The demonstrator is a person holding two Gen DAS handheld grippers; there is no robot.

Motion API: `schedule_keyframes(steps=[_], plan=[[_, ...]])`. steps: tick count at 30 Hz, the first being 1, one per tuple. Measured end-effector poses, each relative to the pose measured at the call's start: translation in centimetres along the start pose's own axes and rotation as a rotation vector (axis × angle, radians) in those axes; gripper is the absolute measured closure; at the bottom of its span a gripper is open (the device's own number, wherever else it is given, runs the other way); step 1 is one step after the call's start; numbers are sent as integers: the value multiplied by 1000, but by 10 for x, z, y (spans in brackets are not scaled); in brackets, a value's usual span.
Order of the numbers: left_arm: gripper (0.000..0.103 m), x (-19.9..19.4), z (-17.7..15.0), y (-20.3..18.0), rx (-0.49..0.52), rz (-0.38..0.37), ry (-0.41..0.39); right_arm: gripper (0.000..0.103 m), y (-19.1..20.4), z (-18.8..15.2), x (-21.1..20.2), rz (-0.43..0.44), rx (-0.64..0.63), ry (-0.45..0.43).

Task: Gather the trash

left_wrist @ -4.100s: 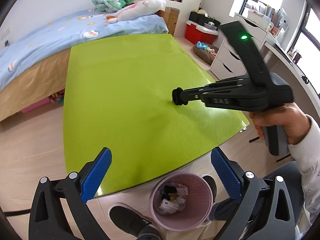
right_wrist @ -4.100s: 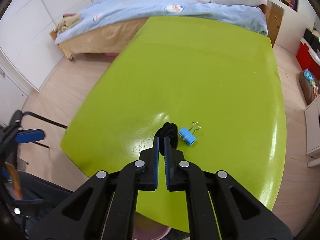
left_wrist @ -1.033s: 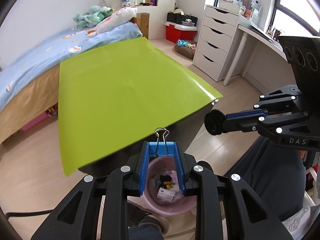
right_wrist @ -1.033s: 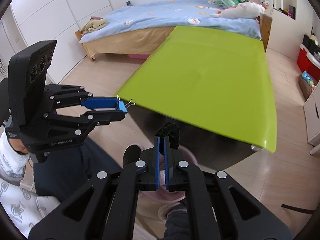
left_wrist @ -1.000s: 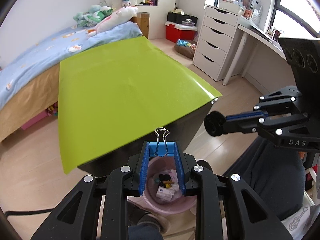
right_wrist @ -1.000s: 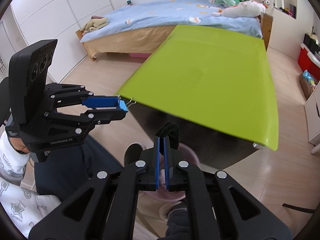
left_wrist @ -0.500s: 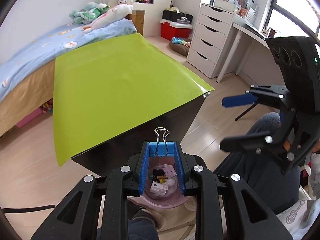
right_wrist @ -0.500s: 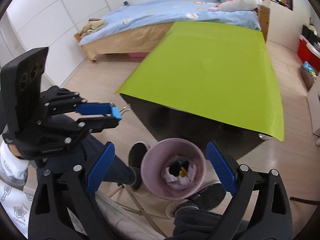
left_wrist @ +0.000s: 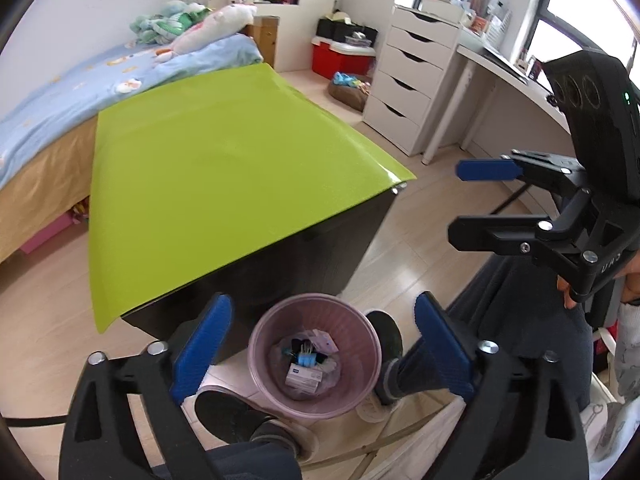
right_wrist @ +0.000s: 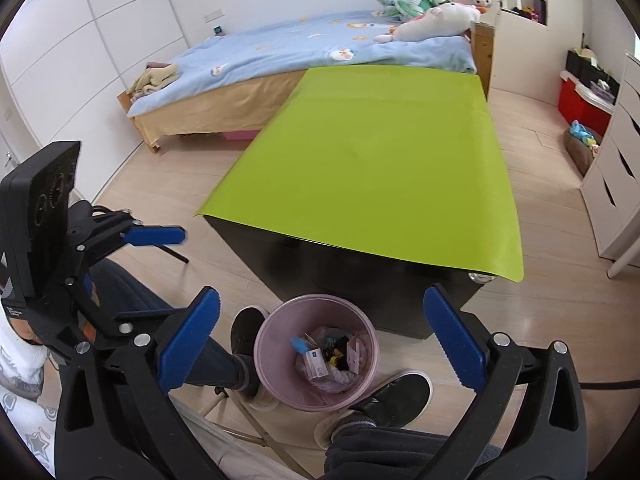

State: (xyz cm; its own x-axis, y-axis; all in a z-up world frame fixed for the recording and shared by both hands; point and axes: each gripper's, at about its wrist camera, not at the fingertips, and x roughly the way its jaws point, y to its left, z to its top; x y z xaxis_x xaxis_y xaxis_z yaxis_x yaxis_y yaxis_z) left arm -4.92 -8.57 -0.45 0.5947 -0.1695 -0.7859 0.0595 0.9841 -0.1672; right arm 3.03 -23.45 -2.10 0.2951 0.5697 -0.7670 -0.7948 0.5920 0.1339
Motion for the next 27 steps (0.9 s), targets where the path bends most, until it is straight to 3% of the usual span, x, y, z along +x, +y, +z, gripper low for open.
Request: schedule_keyframes(steps=[4, 15, 27], plan=[[8, -1, 1, 1, -9, 15, -4, 3, -1, -2, 4, 6, 9, 11], [8, -12, 7, 16, -50, 79, -56, 3, 0, 4, 0, -21, -4, -16], [8, -46, 43, 35, -57, 148, -177, 3, 7, 51, -24, -71, -41, -128]])
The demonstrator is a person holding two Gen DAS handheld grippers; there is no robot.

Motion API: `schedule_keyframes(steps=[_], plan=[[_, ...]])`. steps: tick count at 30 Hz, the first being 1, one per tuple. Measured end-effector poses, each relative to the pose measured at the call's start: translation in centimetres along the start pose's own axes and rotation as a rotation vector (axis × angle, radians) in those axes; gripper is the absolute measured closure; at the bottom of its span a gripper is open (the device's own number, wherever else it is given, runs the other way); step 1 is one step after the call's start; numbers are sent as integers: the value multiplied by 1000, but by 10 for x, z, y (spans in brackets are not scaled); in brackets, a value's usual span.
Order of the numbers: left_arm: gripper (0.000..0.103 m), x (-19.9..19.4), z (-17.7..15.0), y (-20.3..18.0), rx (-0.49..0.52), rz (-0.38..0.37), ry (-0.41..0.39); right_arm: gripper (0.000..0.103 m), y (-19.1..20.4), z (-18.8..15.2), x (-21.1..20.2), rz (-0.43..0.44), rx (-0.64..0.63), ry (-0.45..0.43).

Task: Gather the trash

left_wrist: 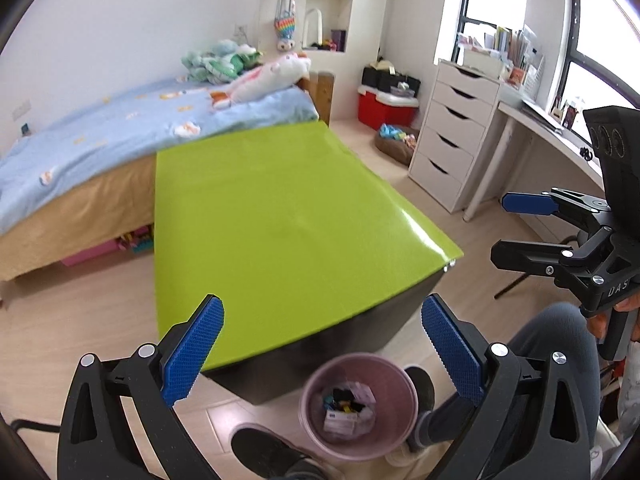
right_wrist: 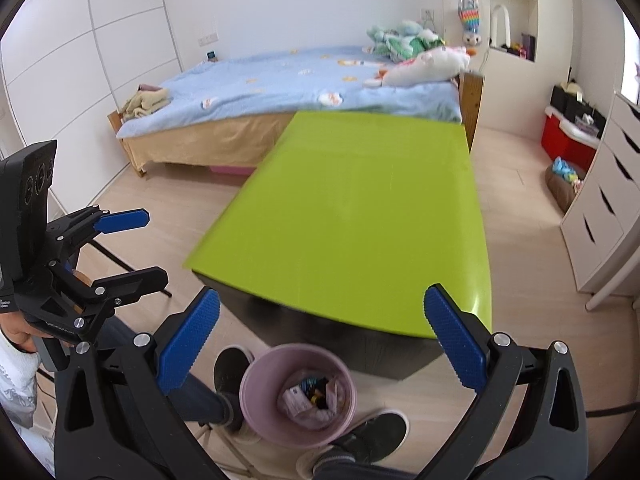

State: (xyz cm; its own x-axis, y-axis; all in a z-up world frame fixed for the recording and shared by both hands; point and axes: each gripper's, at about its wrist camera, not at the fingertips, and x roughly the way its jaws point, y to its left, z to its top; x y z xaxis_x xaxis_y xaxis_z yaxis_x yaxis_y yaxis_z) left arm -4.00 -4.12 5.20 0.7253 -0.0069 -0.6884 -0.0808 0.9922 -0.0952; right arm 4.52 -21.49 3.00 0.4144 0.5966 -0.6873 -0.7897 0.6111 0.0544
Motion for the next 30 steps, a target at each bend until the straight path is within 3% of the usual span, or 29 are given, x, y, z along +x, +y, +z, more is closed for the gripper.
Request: schedule_keyframes(steps=[5, 12, 16, 30], plan=[[8, -6, 17, 5, -13, 20, -37, 3, 1, 16, -4, 2, -3, -28], [6, 0, 24, 8, -31, 74, -7, 3, 2, 22, -2, 12, -11, -28], [6, 3, 23, 13, -54, 28, 7, 3, 2, 24, 0, 13, -10, -24], [6, 3, 21, 11, -67, -16, -10, 3, 0, 25, 6, 12, 2, -13]])
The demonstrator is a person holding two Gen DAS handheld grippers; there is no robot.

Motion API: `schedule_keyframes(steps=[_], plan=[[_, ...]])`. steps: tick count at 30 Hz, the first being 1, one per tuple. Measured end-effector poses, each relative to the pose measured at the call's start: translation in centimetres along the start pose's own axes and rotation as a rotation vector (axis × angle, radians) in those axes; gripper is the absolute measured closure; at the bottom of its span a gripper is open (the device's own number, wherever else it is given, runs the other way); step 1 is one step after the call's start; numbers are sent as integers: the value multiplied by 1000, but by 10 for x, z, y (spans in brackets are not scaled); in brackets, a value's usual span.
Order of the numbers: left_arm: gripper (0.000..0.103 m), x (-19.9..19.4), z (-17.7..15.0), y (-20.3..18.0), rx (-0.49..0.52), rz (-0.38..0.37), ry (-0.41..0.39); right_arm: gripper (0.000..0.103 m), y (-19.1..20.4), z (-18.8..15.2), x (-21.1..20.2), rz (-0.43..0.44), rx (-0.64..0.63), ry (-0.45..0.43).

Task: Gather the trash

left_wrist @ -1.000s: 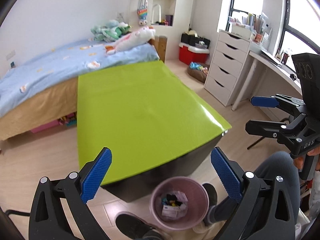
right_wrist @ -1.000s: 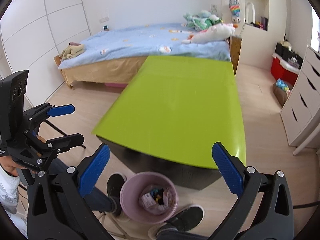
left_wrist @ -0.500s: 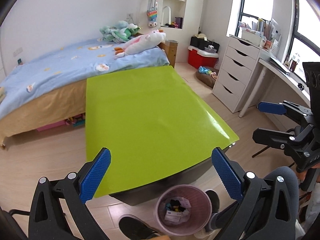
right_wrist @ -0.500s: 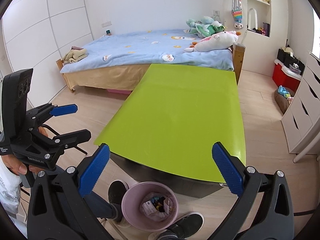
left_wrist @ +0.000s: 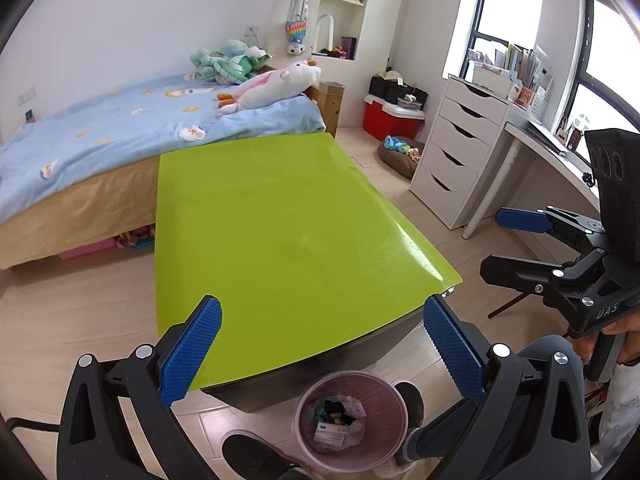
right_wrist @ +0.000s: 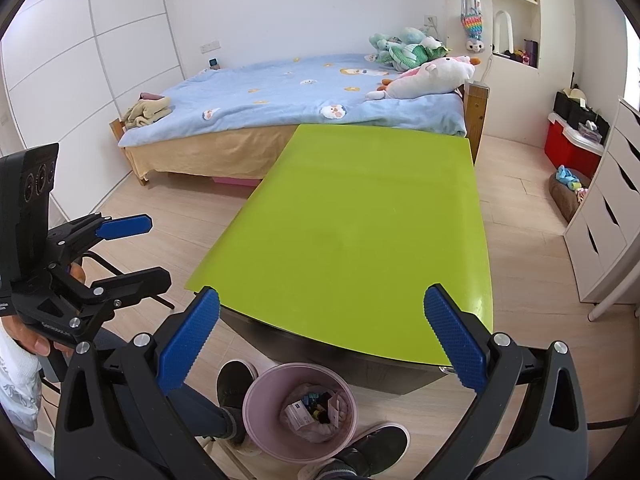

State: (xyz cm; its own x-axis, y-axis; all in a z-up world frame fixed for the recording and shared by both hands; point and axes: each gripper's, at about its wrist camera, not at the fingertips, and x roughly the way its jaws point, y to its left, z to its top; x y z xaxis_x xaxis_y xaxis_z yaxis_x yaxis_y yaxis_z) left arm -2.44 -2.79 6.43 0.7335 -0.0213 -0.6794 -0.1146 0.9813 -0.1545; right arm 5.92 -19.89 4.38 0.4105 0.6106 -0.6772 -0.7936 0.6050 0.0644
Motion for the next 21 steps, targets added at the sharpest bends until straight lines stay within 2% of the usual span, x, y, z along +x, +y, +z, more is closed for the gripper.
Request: schedule_keyframes(steps=[21], plan=[[6, -1, -2, -3, 1, -1, -1, 3, 0, -5, 3, 0, 2, 2]])
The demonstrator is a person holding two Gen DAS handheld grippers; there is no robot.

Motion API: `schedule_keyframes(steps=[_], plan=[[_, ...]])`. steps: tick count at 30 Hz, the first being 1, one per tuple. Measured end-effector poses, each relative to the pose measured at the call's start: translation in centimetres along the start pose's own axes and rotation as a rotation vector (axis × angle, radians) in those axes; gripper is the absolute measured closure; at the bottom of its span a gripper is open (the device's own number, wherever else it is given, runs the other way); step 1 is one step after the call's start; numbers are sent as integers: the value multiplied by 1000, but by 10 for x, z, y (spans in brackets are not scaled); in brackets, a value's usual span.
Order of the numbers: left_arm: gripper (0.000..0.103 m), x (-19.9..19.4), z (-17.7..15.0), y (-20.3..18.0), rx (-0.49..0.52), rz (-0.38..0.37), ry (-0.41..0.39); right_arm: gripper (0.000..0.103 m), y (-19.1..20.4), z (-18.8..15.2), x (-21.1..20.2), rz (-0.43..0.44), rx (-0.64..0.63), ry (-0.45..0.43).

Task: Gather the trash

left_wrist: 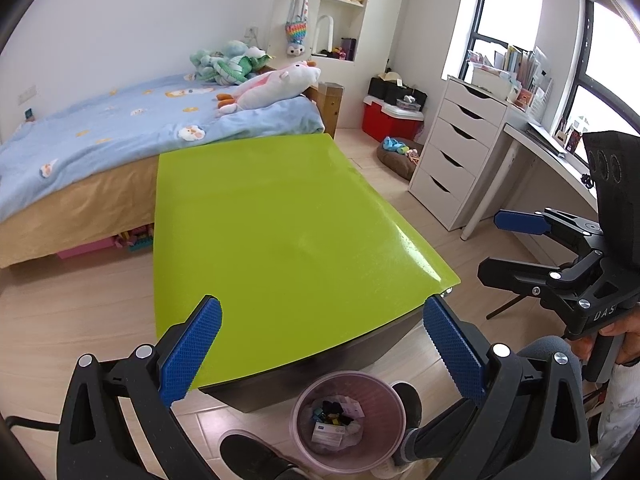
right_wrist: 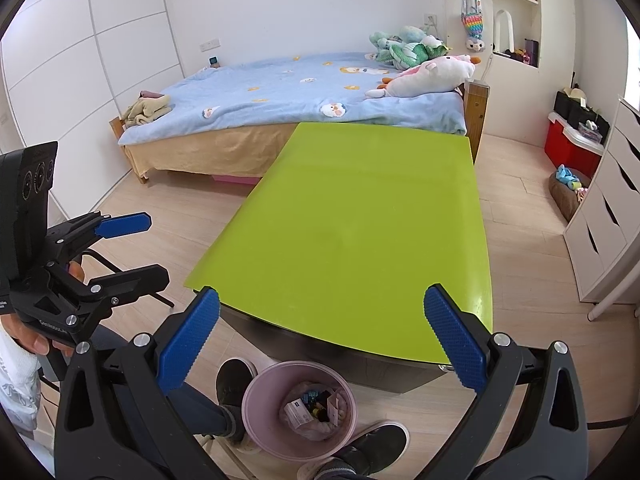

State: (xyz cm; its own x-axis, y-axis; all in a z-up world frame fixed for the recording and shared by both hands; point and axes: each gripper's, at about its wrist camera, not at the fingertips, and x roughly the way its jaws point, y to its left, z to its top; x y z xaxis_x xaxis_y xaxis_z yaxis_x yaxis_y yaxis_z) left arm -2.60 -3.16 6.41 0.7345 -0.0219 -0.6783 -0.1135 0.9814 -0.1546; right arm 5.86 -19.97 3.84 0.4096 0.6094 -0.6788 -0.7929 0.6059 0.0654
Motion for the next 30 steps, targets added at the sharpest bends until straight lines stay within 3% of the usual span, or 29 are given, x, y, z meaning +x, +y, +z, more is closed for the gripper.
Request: schedule_keyframes(steps=[30], plan=[[6, 6, -4, 1, -4, 2, 15, 3, -2, 2, 1, 1, -4, 8]])
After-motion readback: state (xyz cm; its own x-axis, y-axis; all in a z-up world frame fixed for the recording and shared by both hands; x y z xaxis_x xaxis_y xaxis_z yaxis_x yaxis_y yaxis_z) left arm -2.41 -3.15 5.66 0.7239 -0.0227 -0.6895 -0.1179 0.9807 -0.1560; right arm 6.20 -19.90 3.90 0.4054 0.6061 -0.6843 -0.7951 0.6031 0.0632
